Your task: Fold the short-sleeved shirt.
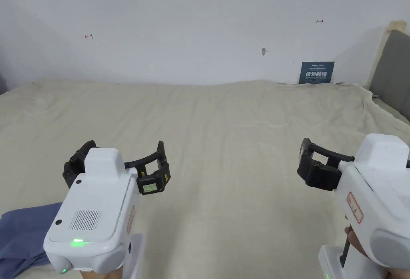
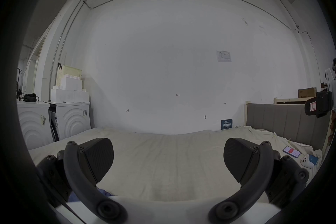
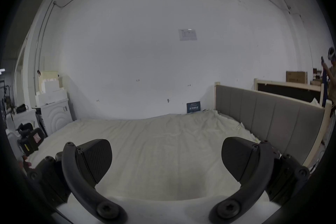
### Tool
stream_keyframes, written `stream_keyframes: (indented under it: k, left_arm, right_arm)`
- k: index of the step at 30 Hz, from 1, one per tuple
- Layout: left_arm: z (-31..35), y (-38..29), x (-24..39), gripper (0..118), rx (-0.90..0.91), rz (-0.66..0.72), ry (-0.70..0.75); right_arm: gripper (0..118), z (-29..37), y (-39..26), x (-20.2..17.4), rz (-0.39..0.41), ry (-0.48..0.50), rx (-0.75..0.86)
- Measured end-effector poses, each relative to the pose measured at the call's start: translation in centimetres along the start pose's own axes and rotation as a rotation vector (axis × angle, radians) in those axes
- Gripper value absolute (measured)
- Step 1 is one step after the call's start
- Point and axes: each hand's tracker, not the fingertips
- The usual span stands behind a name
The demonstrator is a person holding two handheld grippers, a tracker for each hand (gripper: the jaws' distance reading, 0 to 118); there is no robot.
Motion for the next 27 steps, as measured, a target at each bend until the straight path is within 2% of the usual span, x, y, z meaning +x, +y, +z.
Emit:
stream_keyframes:
  k: [12, 27]
  left_arm:
    - [0.01, -0.05, -0.11, 118, 0.004, 0.007, 0.007]
    - [0.04, 0.07, -0.3, 118, 0.005, 0.008, 0.007]
  right_arm:
    - [118, 0.2, -0.27, -0.4, 0.066, -0.026, 0.071]
    - [118, 0.45, -0.33, -0.25, 0.061, -0.009, 0.073]
